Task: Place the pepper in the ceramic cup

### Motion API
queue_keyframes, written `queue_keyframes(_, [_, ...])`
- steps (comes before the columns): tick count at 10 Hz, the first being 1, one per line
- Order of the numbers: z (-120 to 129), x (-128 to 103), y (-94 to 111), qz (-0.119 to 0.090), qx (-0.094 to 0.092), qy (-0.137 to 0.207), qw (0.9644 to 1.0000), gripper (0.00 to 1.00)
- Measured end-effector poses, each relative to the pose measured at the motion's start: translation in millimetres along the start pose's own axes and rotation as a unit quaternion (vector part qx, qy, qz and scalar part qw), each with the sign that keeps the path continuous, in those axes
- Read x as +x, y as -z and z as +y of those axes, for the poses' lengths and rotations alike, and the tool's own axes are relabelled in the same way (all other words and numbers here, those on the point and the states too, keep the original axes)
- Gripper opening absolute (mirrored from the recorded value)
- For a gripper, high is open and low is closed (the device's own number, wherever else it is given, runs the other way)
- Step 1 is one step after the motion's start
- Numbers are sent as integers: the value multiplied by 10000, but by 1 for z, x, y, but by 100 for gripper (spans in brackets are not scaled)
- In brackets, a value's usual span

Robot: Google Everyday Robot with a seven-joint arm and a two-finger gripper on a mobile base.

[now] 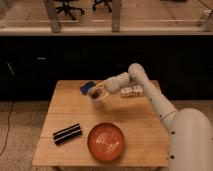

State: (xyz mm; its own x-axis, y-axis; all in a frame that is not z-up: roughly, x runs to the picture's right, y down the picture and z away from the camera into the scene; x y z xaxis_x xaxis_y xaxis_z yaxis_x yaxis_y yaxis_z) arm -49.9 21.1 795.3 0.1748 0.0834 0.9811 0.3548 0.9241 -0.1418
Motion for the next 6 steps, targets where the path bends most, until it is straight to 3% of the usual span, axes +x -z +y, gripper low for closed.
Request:
queue_keyframes(3, [-2,-2,0,-12,21,30,10000,1])
queue_keyframes(4, [-3,-3,1,-5,24,56,10000,7])
queue_keyframes(6, [-4,-6,1,-34,15,91,10000,28])
